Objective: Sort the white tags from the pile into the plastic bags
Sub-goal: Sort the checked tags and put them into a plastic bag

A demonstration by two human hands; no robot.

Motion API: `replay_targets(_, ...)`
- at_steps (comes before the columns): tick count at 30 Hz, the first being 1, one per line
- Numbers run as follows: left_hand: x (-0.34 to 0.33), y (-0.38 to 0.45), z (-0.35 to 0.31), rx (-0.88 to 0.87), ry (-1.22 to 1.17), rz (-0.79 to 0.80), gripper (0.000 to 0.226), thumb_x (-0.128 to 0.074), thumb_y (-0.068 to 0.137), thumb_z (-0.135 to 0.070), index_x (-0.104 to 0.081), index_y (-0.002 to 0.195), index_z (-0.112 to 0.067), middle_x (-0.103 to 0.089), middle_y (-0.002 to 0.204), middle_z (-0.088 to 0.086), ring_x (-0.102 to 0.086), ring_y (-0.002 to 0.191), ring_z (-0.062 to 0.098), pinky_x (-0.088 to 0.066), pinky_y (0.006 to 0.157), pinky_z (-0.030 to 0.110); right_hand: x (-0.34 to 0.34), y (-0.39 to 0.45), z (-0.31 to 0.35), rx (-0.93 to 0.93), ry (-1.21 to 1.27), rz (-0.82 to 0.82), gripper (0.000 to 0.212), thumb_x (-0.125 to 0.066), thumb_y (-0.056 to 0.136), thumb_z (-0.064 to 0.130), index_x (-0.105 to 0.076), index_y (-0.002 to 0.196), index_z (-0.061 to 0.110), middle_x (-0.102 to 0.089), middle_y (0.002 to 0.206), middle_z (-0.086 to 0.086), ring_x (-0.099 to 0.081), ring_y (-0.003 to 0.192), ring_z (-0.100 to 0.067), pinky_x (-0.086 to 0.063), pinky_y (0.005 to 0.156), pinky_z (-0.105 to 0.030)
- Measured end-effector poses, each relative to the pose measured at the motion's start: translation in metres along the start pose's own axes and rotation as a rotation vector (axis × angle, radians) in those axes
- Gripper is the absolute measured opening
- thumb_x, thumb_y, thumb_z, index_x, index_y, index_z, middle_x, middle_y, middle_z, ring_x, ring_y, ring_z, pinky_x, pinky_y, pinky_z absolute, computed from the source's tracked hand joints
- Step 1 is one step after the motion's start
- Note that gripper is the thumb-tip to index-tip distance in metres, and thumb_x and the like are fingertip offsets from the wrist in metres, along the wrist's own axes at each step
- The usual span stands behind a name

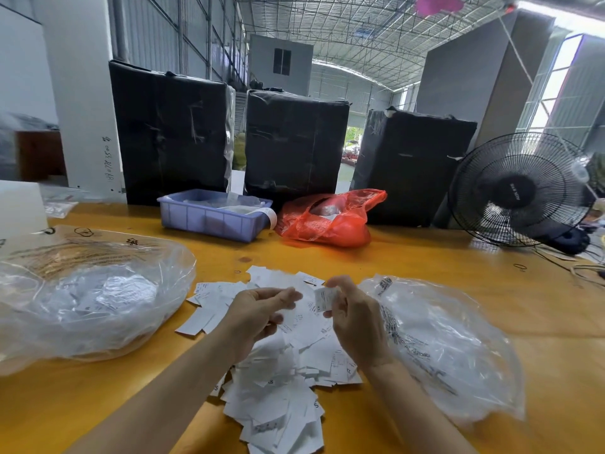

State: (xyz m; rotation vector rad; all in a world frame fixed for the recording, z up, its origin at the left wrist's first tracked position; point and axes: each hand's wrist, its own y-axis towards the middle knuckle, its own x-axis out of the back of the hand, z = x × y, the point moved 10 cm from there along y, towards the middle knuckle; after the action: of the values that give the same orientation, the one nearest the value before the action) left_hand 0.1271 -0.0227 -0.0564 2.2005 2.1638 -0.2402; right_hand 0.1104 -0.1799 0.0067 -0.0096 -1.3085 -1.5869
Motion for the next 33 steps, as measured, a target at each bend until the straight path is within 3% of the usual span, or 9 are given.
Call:
replay_targets(2, -0.001, -0.001, 0.003, 0.015, -0.035, -0.009, 0.012, -0.076, 0.069, -0.023, -0.078, 0.073, -0.012, -0.070, 0.066, -0.004, -0.048, 0.056, 0.010, -0.041, 0.045, 0.017, 0.002, -0.002, 0.001, -0.009, -0.012, -0.035, 0.017, -0.053, 0.086, -0.009, -0.067, 0.083, -0.001, -0.066, 0.074, -0.011, -0.061, 0.066, -0.020, -0.038, 0.057, -0.004)
replay_targets(5, 0.000, -0.001, 0.010, 0.052, -0.074, -0.030, 0.023, -0.080, 0.055, -0.023, -0.078, 0.073, -0.009, -0.065, 0.066, 0.001, -0.047, 0.059, 0.012, -0.039, 0.044, 0.018, -0.001, -0.005, -0.007, -0.105, 0.073, -0.030, 0.016, -0.055, 0.085, -0.004, -0.068, 0.078, 0.002, -0.063, 0.075, -0.004, -0.055, 0.067, -0.012, -0.039, 0.059, -0.004)
replay_targets(8, -0.002, -0.001, 0.016, 0.071, -0.100, -0.026, 0.021, -0.081, 0.053, -0.022, -0.079, 0.071, -0.012, -0.057, 0.062, 0.001, -0.045, 0.059, 0.012, -0.038, 0.046, 0.018, -0.007, -0.010, -0.023, -0.269, 0.291, -0.013, 0.015, -0.060, 0.089, 0.012, -0.068, 0.077, 0.010, -0.065, 0.075, -0.002, -0.063, 0.072, -0.017, -0.055, 0.069, -0.027)
replay_targets(10, -0.004, 0.000, 0.018, 0.079, -0.138, -0.017, 0.017, -0.081, 0.052, -0.021, -0.078, 0.068, -0.016, -0.053, 0.054, -0.002, -0.041, 0.057, 0.011, -0.037, 0.047, 0.018, -0.012, -0.011, -0.025, -0.350, 0.419, 0.015, 0.032, -0.062, 0.090, 0.028, -0.065, 0.071, 0.002, -0.065, 0.069, -0.013, -0.065, 0.069, -0.026, -0.056, 0.066, -0.043)
replay_targets(14, -0.007, 0.002, 0.017, 0.076, -0.203, 0.000, 0.022, -0.081, 0.047, -0.023, -0.078, 0.067, -0.016, -0.053, 0.054, -0.004, -0.041, 0.054, 0.009, -0.036, 0.048, 0.018, -0.033, -0.015, -0.006, -0.398, 0.632, 0.217, 0.055, -0.061, 0.073, 0.052, -0.069, 0.081, -0.001, -0.065, 0.069, -0.011, -0.063, 0.067, -0.016, -0.058, 0.063, -0.029)
replay_targets(21, -0.022, -0.004, 0.018, 0.090, -0.292, 0.042, 0.017, -0.080, 0.050, -0.023, -0.075, 0.066, -0.017, -0.067, 0.070, 0.006, -0.056, 0.059, 0.014, -0.032, 0.056, 0.026, -0.056, -0.030, 0.001, -0.554, 0.874, 0.389, 0.037, -0.077, 0.065, 0.034, -0.069, 0.085, 0.004, -0.062, 0.072, -0.006, -0.062, 0.066, -0.011, -0.049, 0.063, -0.025)
replay_targets(24, -0.026, -0.006, 0.012, 0.045, -0.269, 0.075, 0.025, -0.080, 0.049, -0.026, -0.078, 0.072, -0.017, -0.069, 0.071, 0.005, -0.060, 0.062, 0.013, -0.037, 0.060, 0.026, -0.053, -0.028, 0.001, -0.566, 0.957, 0.349, 0.006, -0.076, 0.074, 0.013, -0.073, 0.071, 0.010, -0.066, 0.066, -0.007, -0.061, 0.060, -0.014, -0.048, 0.061, -0.024)
replay_targets(28, -0.021, -0.005, -0.001, -0.066, -0.258, 0.024, 0.028, -0.074, 0.056, -0.036, -0.079, 0.078, -0.019, -0.075, 0.079, -0.005, -0.062, 0.082, 0.018, -0.044, 0.073, 0.030, -0.054, -0.028, -0.009, -0.605, 0.871, 0.289, 0.010, -0.076, 0.074, 0.004, -0.073, 0.066, 0.009, -0.066, 0.068, -0.019, -0.061, 0.066, -0.025, -0.052, 0.072, -0.040)
replay_targets(33, -0.006, -0.004, -0.009, -0.133, -0.226, -0.068, 0.013, -0.072, 0.058, -0.024, -0.079, 0.068, -0.017, -0.074, 0.075, -0.001, -0.061, 0.076, 0.016, -0.045, 0.059, 0.024, -0.045, -0.025, -0.008, -0.517, 0.666, 0.287, 0.013, -0.079, 0.072, 0.006, -0.071, 0.070, 0.016, -0.063, 0.058, 0.000, -0.058, 0.059, -0.014, -0.051, 0.062, -0.028)
